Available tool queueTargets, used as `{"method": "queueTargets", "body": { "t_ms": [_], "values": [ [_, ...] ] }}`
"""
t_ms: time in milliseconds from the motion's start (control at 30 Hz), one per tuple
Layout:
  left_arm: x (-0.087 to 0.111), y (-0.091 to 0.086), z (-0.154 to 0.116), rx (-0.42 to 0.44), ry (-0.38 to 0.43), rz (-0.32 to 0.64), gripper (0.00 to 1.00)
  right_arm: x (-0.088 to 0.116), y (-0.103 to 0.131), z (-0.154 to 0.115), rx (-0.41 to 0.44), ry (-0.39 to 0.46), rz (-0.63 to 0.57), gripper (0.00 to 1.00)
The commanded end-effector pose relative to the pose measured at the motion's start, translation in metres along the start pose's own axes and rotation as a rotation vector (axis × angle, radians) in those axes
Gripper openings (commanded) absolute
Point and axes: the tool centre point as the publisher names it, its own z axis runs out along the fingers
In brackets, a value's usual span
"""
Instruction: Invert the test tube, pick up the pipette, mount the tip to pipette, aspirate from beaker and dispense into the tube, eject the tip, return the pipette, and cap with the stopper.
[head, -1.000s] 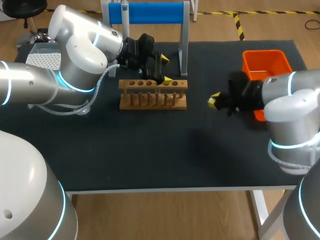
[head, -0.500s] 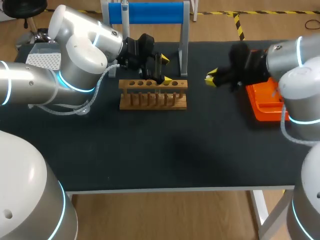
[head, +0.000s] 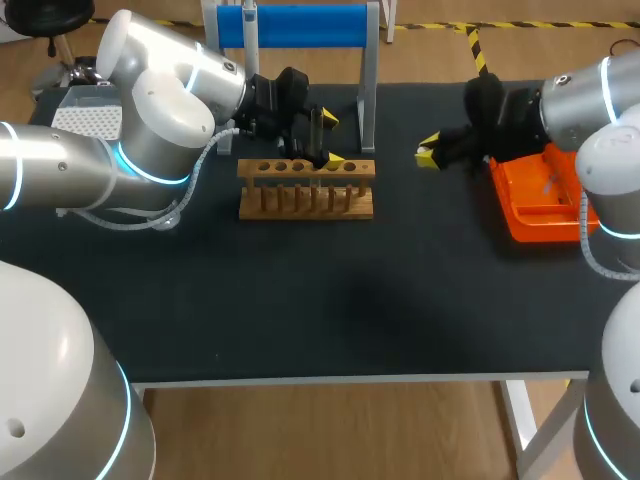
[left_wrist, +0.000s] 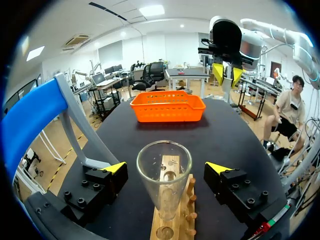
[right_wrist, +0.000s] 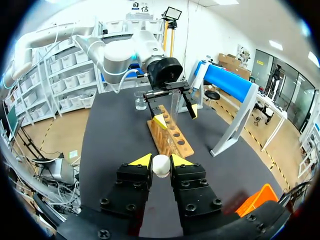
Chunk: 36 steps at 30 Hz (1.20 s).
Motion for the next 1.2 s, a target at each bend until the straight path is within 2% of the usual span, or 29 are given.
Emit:
{"method": "queueTargets", "body": {
  "t_ms": [33,567,1200],
  "values": [
    [-0.001,0.0,0.0,-0.001,0.003,0.0,1.0,0.001,0.0,-0.002,-0.001,0.0,0.0,0.0],
    [-0.009,0.007,-0.006,-0.027,0.064,0.021,1.0,0.001,0.0,-0.002,-0.001,0.0,0.0,0.0],
    [-0.006,0.01,-0.015,-0.041,0.024,0.011,1.0,0.001,0.0,-0.002,-0.001,0.0,0.0,0.0]
  ]
}}
